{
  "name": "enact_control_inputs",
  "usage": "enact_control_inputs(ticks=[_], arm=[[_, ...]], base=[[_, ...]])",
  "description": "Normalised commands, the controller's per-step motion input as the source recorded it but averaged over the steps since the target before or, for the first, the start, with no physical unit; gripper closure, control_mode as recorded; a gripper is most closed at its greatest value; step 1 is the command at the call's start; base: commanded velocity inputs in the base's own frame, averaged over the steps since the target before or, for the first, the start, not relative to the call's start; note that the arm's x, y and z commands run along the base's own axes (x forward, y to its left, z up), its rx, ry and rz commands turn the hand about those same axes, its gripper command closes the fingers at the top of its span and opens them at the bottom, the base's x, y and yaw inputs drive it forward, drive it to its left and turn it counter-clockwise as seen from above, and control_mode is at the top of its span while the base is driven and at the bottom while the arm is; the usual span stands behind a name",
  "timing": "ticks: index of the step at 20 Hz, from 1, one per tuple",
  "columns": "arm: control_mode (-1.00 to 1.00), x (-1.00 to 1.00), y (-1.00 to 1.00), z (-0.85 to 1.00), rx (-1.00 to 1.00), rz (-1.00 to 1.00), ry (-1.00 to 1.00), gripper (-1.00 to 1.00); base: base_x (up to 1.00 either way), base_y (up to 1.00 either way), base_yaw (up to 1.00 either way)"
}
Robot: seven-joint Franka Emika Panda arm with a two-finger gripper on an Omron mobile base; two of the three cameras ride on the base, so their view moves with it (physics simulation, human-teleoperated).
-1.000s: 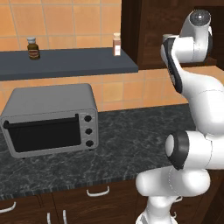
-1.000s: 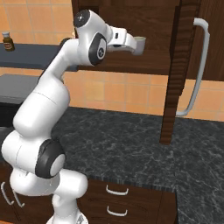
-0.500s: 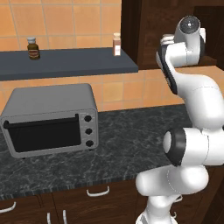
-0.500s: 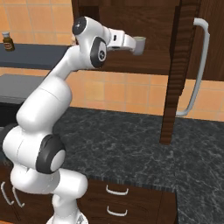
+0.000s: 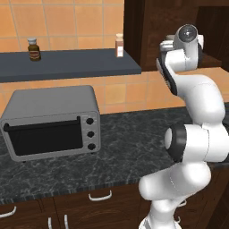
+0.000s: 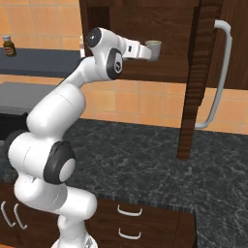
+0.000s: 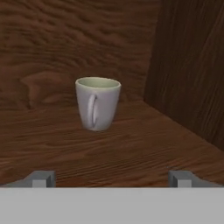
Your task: Gather all objects into one cabinet and sort the glasses and bowls to opposite sides.
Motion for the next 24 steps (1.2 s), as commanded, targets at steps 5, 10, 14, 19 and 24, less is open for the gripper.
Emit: enact_control_inputs(ticks=[5,10,14,19,24], arm=[[-1.0,0.56,0.0,0.0,0.04,0.0,0.0,-1.0],[-1.0,0.48,-0.02,0.0,0.0,0.0,0.0,-1.0],[-1.0,0.52,-0.12,-0.06,0.04,0.0,0.0,-1.0],[-1.0,0.35,-0.29,-0.11,0.02,0.0,0.0,-1.0],[-1.0,0.4,-0.2,-0.06,0.03,0.0,0.0,-1.0]], base=[[0.0,0.0,0.0],[0.0,0.0,0.0],[0.0,0.0,0.0],[0.0,0.0,0.0],[0.0,0.0,0.0]])
